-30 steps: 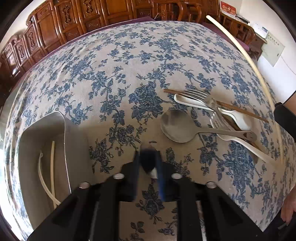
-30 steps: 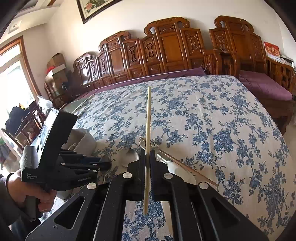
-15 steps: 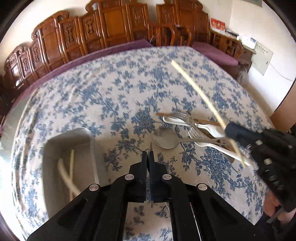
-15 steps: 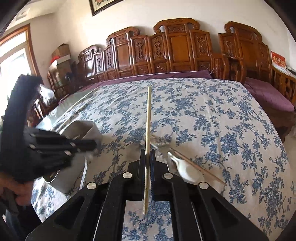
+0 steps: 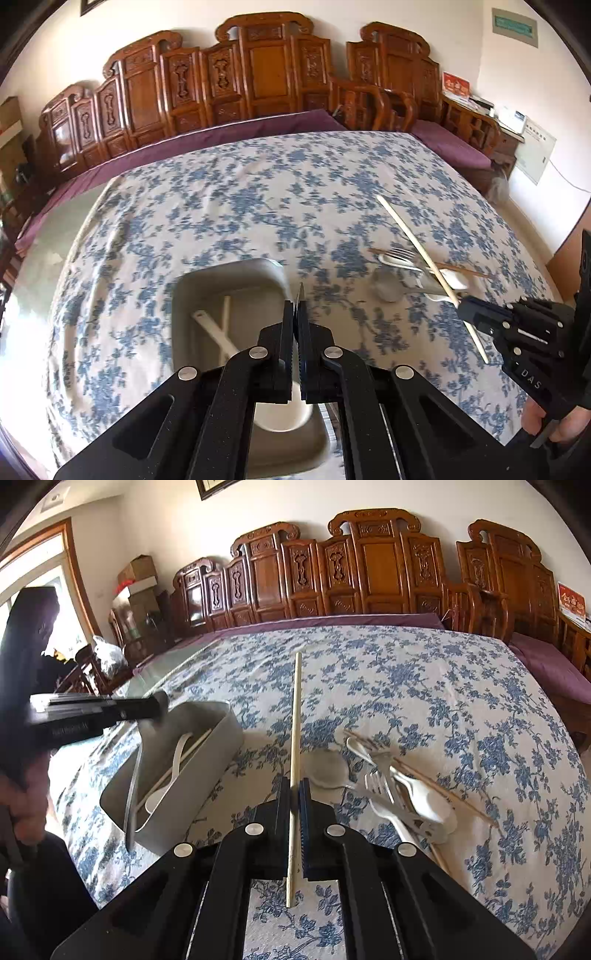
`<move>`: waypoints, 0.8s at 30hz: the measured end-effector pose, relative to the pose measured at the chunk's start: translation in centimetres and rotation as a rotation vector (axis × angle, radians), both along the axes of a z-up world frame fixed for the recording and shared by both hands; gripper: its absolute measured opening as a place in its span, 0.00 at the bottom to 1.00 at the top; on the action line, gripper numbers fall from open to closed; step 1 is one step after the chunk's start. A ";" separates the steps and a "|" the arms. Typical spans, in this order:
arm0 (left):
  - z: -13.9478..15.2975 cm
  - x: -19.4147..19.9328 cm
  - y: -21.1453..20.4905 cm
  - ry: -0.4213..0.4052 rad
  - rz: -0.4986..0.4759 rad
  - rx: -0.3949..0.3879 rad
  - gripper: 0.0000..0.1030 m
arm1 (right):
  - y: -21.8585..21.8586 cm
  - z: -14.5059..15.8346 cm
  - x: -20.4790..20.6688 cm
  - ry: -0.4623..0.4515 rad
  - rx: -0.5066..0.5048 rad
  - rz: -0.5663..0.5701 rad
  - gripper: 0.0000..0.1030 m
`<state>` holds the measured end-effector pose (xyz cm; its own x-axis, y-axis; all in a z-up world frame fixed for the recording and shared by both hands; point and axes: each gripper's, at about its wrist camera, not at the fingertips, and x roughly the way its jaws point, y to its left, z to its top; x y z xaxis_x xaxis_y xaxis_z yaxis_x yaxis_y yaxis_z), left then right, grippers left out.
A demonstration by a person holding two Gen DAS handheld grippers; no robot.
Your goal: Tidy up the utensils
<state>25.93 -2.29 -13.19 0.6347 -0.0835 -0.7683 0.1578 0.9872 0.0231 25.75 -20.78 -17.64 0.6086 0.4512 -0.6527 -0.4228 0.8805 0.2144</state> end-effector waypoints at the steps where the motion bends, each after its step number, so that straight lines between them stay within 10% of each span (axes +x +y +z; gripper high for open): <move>1: 0.1 0.0 0.6 -0.003 0.006 0.002 0.01 | 0.2 -0.1 -0.1 0.000 -0.006 0.002 0.06; 24: -5.3 3.0 6.0 0.074 0.076 0.122 0.01 | 2.2 -1.2 0.1 0.008 -0.049 0.027 0.06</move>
<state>28.90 3.74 -18.51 0.5773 0.0595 -0.8144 0.0879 0.9870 0.1344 25.88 -18.54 -18.82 0.5911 0.4350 -0.6793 -0.4451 0.8782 0.1751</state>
